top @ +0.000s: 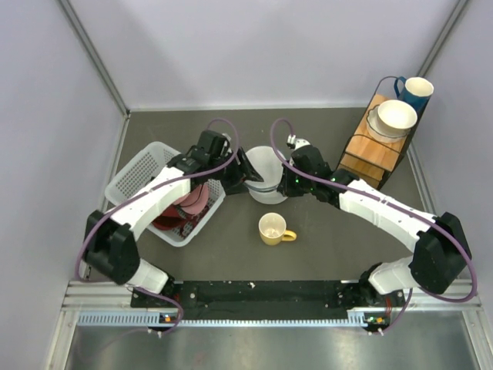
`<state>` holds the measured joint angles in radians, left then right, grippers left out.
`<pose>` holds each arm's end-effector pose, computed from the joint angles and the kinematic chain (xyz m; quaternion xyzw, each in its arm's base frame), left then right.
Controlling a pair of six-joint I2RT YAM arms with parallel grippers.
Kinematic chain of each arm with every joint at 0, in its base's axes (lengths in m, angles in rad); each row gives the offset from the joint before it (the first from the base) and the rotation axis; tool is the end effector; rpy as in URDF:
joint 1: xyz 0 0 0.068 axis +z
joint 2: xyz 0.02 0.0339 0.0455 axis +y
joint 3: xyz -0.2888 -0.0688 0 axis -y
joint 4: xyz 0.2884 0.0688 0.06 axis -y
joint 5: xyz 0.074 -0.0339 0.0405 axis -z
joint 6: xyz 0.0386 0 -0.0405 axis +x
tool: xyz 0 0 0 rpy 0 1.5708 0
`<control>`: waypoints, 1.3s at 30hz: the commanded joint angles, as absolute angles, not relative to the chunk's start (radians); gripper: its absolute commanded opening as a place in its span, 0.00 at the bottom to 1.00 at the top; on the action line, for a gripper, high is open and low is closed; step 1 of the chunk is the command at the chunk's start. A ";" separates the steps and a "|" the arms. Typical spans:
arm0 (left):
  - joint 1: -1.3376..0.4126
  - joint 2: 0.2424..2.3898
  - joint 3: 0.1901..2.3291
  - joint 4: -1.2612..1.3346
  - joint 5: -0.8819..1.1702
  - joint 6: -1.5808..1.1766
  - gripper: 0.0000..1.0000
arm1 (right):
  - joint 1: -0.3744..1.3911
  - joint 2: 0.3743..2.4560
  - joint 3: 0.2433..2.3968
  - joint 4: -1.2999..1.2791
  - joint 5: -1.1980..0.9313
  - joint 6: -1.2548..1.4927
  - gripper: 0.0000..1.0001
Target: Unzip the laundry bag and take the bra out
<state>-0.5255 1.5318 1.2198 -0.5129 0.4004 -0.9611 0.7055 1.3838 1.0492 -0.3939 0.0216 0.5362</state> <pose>0.3177 -0.2016 0.2902 -0.1265 0.9068 -0.3780 0.1376 0.2612 0.2214 0.2843 -0.0728 0.9097 0.2298 0.3382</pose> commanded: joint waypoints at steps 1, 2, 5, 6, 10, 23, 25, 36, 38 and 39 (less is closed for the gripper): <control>-0.525 1.362 1.143 -0.467 0.288 -1.037 0.67 | 0.715 1.376 1.075 -0.377 0.023 0.543 0.00; -0.525 1.361 1.131 -0.457 0.294 -1.045 0.68 | 0.715 1.374 1.075 -0.379 0.023 0.546 0.00; -0.525 1.410 1.121 -0.419 0.345 -1.060 0.73 | 0.715 1.373 1.077 -0.376 0.018 0.546 0.00; -0.529 1.439 1.121 -0.408 0.353 -1.063 0.73 | 0.716 1.371 1.075 -0.377 0.017 0.546 0.00; -0.531 1.503 1.155 -0.368 0.367 -1.063 0.75 | 0.716 1.359 1.065 -0.376 0.018 0.545 0.00; -0.450 1.698 1.322 -0.396 0.403 -0.964 0.00 | 0.695 1.304 1.025 -0.400 0.018 0.512 0.00; -0.414 1.726 1.370 -0.419 0.442 -0.898 0.00 | 0.686 1.278 0.986 -0.420 0.020 0.496 0.00; -0.368 2.120 1.962 -0.716 0.505 -0.700 0.07 | 0.787 1.337 1.052 -0.413 -0.020 0.543 0.00; -0.368 2.125 2.011 -0.756 0.483 -0.686 0.26 | 0.787 1.359 1.078 -0.396 -0.008 0.558 0.00; -0.368 2.109 2.008 -0.771 0.473 -0.677 0.56 | 0.787 1.373 1.087 -0.391 -0.003 0.561 0.00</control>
